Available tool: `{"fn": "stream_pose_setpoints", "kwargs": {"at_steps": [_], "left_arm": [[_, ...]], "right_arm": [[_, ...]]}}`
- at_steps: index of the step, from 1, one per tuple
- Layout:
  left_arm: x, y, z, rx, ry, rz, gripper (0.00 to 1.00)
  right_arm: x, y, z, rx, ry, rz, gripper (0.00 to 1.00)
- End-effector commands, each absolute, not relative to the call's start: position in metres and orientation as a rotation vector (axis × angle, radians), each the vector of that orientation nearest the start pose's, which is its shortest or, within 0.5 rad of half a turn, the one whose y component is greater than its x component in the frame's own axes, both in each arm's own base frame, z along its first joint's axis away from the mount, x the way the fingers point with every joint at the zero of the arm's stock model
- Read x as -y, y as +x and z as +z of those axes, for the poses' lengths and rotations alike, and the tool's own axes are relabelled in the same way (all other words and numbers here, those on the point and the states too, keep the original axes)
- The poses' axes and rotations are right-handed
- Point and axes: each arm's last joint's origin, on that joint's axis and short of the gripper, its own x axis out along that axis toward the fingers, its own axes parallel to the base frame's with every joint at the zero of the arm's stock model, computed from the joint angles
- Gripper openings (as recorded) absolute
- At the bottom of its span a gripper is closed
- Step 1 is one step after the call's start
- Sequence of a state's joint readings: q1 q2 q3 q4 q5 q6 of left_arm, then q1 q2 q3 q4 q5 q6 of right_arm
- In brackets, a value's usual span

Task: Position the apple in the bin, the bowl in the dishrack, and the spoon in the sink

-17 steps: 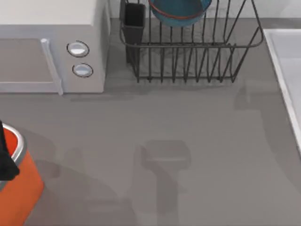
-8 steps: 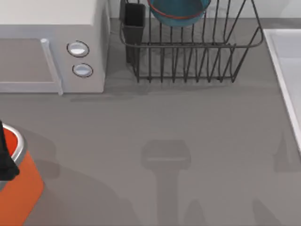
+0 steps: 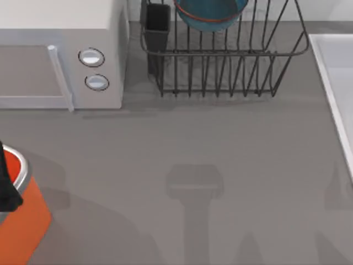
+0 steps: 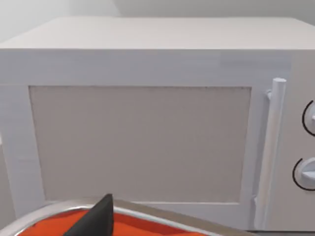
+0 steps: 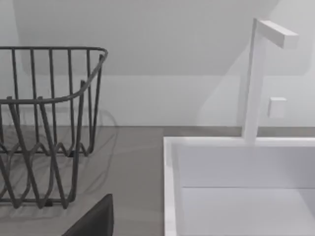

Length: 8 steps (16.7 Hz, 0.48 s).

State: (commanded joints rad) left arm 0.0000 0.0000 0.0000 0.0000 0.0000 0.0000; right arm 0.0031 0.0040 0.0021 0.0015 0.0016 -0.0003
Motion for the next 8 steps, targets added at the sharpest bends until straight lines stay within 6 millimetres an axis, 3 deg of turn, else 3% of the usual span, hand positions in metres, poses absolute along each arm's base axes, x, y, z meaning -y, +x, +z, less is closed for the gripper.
{"fn": "stream_pose_setpoints", "kwargs": {"at_steps": [4,8], "left_arm": [[0.0012,0.1057,0.16,0.0,0.0,0.0,1.0],[0.0012,0.1057,0.16,0.0,0.0,0.0,1.0]], "right_arm": [[0.0021,0.1074,0.1607,-0.056,-0.057,-0.016,1.0],[0.0063,0.1136,0.1605,-0.266,-0.268,-0.041,1.0]]}}
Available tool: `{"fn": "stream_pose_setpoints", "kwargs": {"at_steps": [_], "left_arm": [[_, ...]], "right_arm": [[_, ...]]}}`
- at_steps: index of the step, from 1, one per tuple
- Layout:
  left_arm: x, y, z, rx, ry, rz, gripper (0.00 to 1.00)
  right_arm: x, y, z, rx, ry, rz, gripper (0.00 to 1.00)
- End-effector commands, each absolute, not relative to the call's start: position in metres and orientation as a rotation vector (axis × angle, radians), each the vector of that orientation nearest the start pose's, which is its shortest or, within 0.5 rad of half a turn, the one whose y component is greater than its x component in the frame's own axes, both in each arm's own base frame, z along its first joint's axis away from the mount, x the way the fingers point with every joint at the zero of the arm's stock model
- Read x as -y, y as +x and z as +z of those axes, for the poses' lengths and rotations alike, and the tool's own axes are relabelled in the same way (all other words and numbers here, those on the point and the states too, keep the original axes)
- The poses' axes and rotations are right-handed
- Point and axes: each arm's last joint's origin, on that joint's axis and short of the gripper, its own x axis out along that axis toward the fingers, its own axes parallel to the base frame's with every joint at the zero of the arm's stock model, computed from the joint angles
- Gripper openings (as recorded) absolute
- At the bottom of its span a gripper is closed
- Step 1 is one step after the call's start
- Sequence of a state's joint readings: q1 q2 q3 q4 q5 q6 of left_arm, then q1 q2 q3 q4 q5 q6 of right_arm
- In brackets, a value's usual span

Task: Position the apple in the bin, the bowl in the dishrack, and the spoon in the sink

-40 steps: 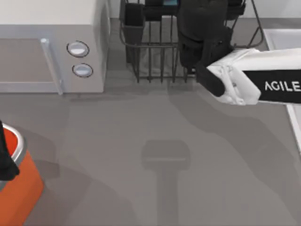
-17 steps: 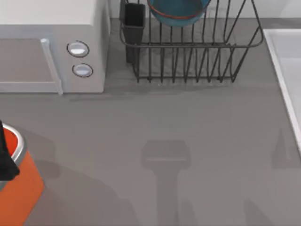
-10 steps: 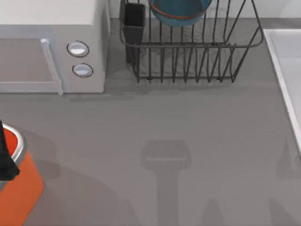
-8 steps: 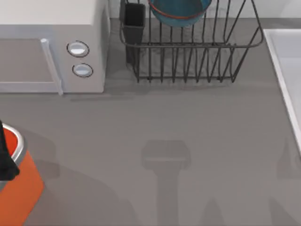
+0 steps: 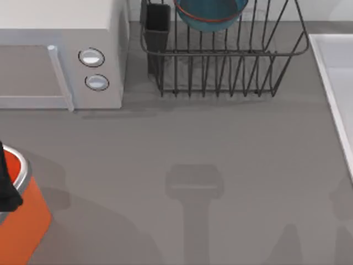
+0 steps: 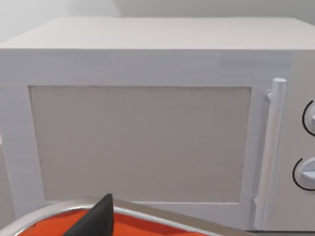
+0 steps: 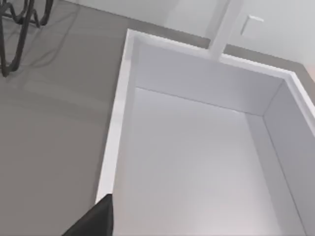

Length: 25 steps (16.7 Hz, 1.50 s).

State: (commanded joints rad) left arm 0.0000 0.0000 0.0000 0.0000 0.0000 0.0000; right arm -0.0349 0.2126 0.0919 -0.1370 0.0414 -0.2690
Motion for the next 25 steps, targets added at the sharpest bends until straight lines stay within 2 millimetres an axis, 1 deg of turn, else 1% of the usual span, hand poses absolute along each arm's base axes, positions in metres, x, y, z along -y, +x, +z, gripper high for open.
{"fn": "stream_pose_setpoints", "kwargs": {"at_steps": [4,7,10,13,14,16,19,22,25], "left_arm": [[0.001,0.106,0.16,0.0,0.0,0.0,1.0],[0.001,0.106,0.16,0.0,0.0,0.0,1.0],[0.001,0.106,0.16,0.0,0.0,0.0,1.0],[0.001,0.106,0.16,0.0,0.0,0.0,1.0],[0.001,0.106,0.16,0.0,0.0,0.0,1.0],[0.001,0.106,0.16,0.0,0.0,0.0,1.0],[0.001,0.106,0.16,0.0,0.0,0.0,1.0],[0.001,0.106,0.16,0.0,0.0,0.0,1.0],[0.001,0.106,0.16,0.0,0.0,0.0,1.0]], "right_arm": [[0.014,0.123,0.156,-0.618,-0.576,0.017,1.0],[0.023,0.131,0.152,-0.922,-0.82,0.166,1.0],[0.036,0.14,0.151,-1.195,-1.033,0.428,1.0],[0.05,0.151,0.152,-1.363,-1.182,0.777,1.0],[0.056,0.156,0.153,-1.388,-1.216,0.898,1.0],[0.069,0.167,0.157,-1.384,-1.272,1.121,1.0],[0.091,0.184,0.166,-1.28,-1.344,1.377,1.0],[0.111,0.198,0.178,-1.125,-1.425,1.508,1.0],[0.125,0.208,0.189,-0.999,-1.501,1.542,1.0]]}}
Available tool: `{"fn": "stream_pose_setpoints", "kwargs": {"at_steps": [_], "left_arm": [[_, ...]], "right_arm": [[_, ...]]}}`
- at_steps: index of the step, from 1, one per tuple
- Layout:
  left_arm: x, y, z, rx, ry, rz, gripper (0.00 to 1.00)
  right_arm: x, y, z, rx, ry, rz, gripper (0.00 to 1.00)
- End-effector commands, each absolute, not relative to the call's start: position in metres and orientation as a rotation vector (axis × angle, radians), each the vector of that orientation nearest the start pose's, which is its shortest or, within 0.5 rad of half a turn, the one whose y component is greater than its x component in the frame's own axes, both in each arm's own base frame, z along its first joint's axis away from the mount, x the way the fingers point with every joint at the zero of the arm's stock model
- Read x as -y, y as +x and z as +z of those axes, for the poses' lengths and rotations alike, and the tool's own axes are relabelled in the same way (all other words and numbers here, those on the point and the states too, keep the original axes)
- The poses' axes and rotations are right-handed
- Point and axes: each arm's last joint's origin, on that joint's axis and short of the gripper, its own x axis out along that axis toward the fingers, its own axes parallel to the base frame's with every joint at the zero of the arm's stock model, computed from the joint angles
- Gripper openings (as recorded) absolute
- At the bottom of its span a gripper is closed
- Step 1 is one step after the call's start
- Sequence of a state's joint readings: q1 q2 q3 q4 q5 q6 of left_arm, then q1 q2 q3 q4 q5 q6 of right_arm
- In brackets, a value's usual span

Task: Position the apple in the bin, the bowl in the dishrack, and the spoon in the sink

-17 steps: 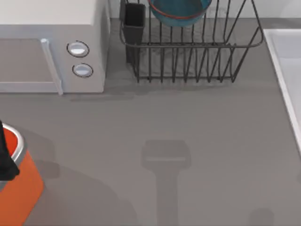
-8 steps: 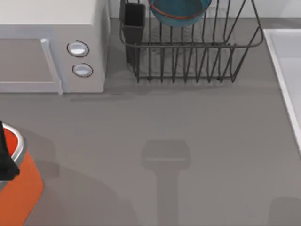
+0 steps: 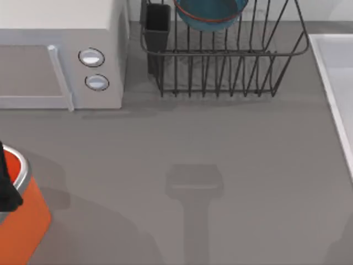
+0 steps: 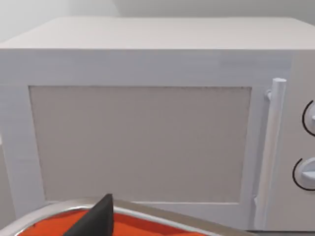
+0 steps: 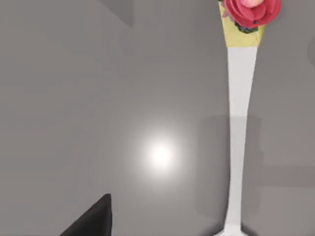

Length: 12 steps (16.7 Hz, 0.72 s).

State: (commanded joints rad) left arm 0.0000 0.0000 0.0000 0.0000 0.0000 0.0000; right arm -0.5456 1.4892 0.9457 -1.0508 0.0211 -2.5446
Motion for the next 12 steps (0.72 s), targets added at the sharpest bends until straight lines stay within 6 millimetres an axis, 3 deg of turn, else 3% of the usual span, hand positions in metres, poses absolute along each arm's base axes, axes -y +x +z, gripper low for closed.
{"fn": "stream_pose_setpoints", "kwargs": {"at_steps": [8,12], "left_arm": [[0.001,0.106,0.16,0.0,0.0,0.0,1.0],[0.001,0.106,0.16,0.0,0.0,0.0,1.0]], "right_arm": [[0.129,0.211,0.193,-0.954,-1.536,1.541,1.0],[0.131,0.214,0.165,-0.955,-1.528,1.543,1.0]]}}
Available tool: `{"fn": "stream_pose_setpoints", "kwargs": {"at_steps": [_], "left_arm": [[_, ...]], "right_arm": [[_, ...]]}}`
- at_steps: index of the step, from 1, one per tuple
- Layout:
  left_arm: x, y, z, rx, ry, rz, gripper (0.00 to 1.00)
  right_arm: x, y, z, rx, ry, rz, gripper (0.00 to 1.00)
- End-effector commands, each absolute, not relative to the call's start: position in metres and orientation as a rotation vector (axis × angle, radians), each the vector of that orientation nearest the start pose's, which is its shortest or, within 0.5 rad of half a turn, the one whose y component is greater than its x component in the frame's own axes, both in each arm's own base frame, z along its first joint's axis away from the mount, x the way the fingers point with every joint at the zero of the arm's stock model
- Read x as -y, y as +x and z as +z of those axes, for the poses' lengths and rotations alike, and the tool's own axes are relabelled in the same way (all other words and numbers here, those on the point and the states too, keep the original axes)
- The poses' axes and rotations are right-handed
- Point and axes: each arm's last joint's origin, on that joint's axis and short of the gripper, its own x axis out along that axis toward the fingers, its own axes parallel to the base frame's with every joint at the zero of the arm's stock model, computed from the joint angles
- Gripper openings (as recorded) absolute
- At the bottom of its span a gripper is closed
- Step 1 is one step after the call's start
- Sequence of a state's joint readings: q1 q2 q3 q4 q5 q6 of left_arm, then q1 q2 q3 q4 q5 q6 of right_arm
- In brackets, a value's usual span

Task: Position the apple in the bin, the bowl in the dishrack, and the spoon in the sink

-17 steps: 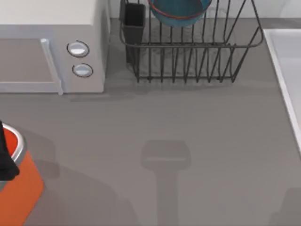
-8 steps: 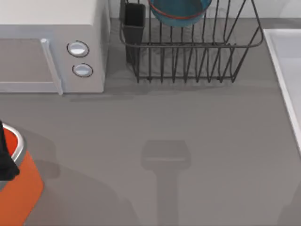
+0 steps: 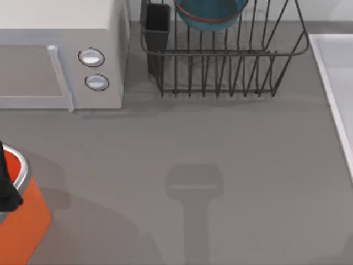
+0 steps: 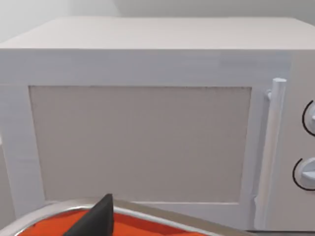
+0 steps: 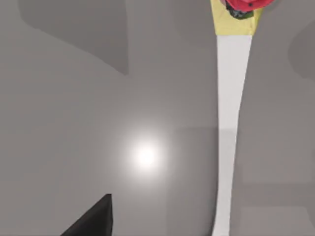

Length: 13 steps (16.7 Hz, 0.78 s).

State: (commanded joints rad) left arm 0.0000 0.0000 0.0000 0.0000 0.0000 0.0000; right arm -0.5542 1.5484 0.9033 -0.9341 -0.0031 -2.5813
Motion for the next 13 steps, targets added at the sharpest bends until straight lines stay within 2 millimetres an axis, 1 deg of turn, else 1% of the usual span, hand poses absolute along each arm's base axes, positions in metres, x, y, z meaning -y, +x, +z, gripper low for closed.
{"fn": "stream_pose_setpoints", "kwargs": {"at_steps": [4,6,8,12,13], "left_arm": [[0.001,0.106,0.16,0.0,0.0,0.0,1.0],[0.001,0.106,0.16,0.0,0.0,0.0,1.0],[0.001,0.106,0.16,0.0,0.0,0.0,1.0],[0.001,0.106,0.16,0.0,0.0,0.0,1.0],[0.001,0.106,0.16,0.0,0.0,0.0,1.0]], "right_arm": [[0.132,0.215,0.119,-0.954,-1.542,1.531,1.0],[0.131,0.213,0.102,-0.954,-1.537,1.535,1.0],[0.13,0.211,0.094,-0.954,-1.532,1.54,1.0],[0.129,0.211,0.093,-0.954,-1.532,1.541,1.0],[0.129,0.211,0.093,-0.954,-1.532,1.541,0.92]]}}
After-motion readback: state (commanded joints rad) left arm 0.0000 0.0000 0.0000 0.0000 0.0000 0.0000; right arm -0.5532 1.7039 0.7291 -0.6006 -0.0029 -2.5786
